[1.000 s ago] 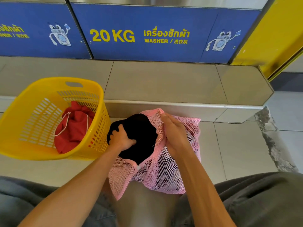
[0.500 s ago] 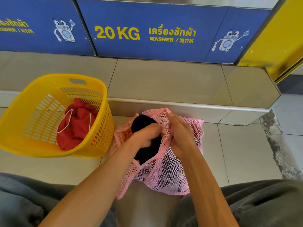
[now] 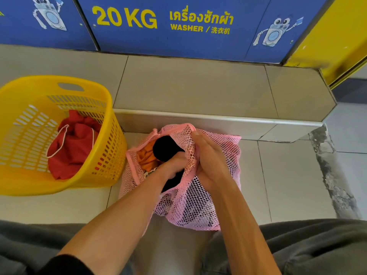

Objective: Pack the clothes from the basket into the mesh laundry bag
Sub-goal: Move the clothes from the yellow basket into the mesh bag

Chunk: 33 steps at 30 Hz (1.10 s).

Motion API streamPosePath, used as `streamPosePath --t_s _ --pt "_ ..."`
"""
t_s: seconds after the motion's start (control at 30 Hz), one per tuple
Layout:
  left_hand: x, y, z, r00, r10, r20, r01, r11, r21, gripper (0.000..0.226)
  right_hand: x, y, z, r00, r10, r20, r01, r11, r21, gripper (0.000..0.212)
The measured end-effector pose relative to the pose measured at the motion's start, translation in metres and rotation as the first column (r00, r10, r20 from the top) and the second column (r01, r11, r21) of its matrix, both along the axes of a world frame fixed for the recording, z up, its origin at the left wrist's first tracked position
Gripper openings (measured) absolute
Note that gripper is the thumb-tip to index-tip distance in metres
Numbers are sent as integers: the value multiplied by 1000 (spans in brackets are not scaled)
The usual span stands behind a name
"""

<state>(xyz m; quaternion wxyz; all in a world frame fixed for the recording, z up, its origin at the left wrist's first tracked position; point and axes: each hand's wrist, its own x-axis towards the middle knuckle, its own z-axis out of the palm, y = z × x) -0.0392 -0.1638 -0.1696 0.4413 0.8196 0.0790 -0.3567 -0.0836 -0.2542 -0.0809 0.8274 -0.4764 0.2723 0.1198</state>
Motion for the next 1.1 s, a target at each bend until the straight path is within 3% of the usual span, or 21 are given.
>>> streamPosePath --t_s 0.07,0.17,0.3,0.47,0.57,0.63,0.67,0.7,0.73,0.83,0.87,0.97,1.1 --pt "9 11 8 991 -131 -18 131 990 43 30 1 -1 -3 1000 3 -5 -3 1000 -25 29" --pt "23 44 41 991 -129 -18 130 989 65 14 3 0 -4 1000 -21 -11 20 999 -43 26" --pt "30 98 95 994 -113 -5 113 993 -22 29 6 7 3 1000 -9 3 9 996 -86 20" --pt "30 157 173 988 90 126 -57 967 -248 27 3 22 12 999 42 18 -40 992 -116 18" --pt "36 191 190 890 375 258 -311 915 -258 27 0 26 13 999 50 19 -46 987 -157 16" --pt "49 215 174 734 552 396 -535 829 -162 20 -1 30 13 997 76 18 -71 981 -180 21" --pt "54 227 158 706 543 455 -587 808 -52 14 -2 32 11 995 98 15 -94 979 -182 24" --pt "60 242 133 757 478 445 -575 811 107 15 -3 34 9 993 120 11 -116 976 -184 26" --pt "71 260 96 823 411 393 -524 817 243 32 -3 36 8 990 139 8 -135 973 -190 27" --pt "74 292 15 923 335 189 -384 763 521 107 -3 40 3 984 179 -6 -177 966 -189 28" --pt "69 293 4 938 324 123 -332 736 590 121 -2 40 2 982 187 -11 -186 965 -187 28" --pt "63 288 1 962 268 49 -226 686 691 141 6 41 -4 982 187 -37 -190 964 -183 25" --pt "90 298 -19 982 176 -74 -57 638 768 147 17 45 -15 980 185 -78 -196 966 -169 25"
